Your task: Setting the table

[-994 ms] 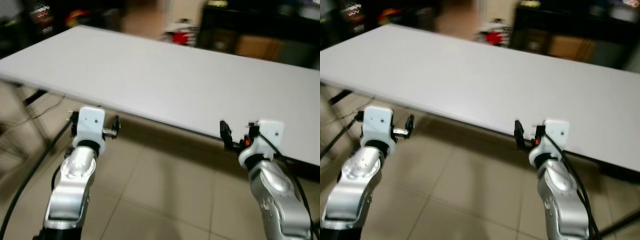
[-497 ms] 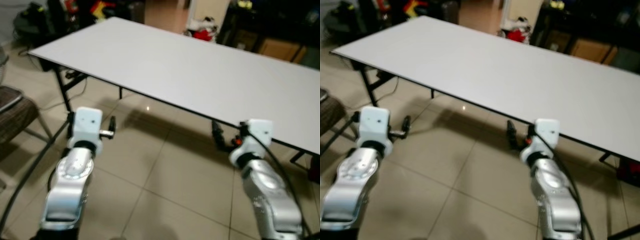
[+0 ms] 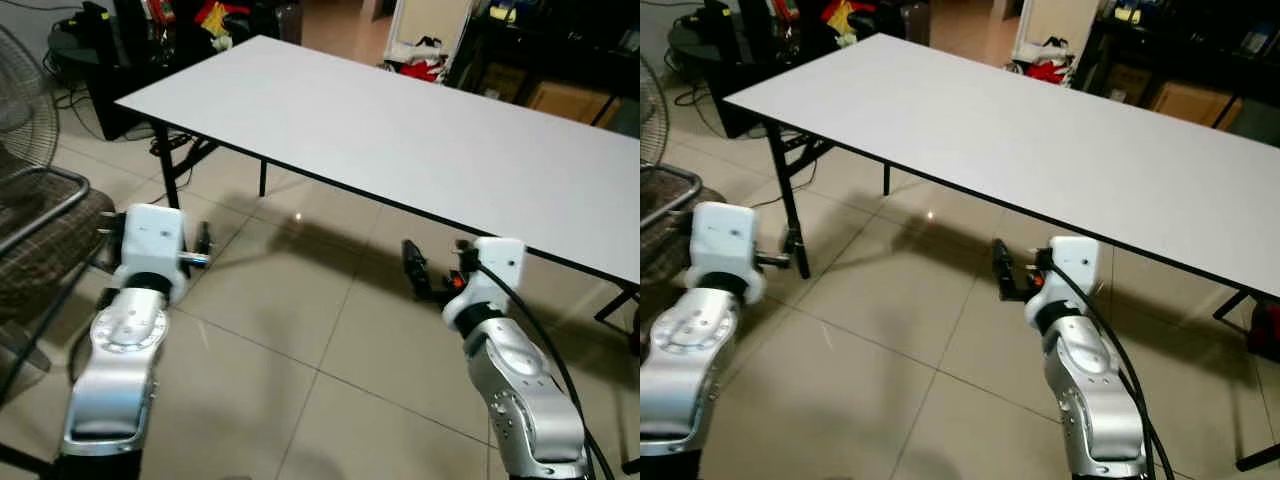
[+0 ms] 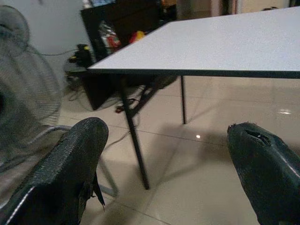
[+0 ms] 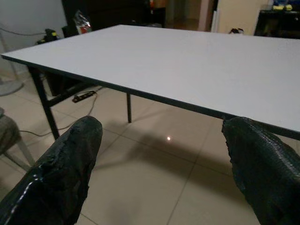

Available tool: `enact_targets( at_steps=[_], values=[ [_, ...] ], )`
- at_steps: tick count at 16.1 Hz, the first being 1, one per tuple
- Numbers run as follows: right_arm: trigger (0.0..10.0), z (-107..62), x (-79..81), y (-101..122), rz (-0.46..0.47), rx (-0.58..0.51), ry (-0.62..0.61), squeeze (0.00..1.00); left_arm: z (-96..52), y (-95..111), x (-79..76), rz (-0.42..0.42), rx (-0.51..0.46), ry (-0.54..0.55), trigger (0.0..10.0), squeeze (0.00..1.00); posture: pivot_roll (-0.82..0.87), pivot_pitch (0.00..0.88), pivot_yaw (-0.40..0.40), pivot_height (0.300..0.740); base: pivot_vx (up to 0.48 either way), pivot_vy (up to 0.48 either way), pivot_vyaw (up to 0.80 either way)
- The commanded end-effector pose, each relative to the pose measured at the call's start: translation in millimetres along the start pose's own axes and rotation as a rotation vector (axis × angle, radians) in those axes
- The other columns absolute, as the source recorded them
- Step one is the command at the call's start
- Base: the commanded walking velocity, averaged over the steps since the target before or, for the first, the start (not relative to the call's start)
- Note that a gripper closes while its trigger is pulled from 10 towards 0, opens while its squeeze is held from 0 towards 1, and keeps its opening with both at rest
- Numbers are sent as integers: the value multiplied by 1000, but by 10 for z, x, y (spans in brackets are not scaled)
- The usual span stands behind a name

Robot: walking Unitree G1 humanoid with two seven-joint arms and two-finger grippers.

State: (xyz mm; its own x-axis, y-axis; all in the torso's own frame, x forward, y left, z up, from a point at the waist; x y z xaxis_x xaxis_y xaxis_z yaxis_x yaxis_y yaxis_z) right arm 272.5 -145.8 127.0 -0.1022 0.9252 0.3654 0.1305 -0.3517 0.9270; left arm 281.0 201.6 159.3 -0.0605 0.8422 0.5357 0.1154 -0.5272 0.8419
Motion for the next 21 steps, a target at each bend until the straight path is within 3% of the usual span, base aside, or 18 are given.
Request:
enact_targets(
  at_steps=[1,4,8,12,21],
  values=[
    [10000,-13,-61,62,-22,-25,-15,0,-2,60,-65,-6,-20,-27,10000,0,100,0,-72,740,0,349,0],
    [10000,-1,-33,92,-5,-36,12,0,11,133,-23,5,-43,-16,10000,0,102,0,-73,740,0,351,0],
    [10000,11,152,242,26,-93,132,0,4,358,102,5,-114,9,10000,0,115,0,-83,740,0,260,0],
    [10000,21,214,215,18,-73,175,0,-18,375,120,24,-123,18,10000,0,121,0,-89,740,0,0,711],
    [10000,105,162,160,-18,-41,158,0,-17,318,189,22,-81,74,10000,0,135,0,-97,740,0,-480,800]
  ],
)
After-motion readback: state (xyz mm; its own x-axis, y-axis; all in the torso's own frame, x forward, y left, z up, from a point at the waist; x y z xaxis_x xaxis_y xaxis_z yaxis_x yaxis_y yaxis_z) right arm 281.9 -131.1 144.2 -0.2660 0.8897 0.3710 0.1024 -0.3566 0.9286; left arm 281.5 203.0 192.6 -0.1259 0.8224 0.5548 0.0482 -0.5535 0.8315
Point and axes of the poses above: a point about 5 cm out from each wrist's last joint towards the gripper, its own z axis pointing out of the wrist towards the gripper, its own y axis along the axis of the wrist's last joint, x = y × z, the point moved 1 cm from there along z, pointing out of the wrist towards the gripper, and after that the axes turned 14 degrees about z, right-handed, at the moved point
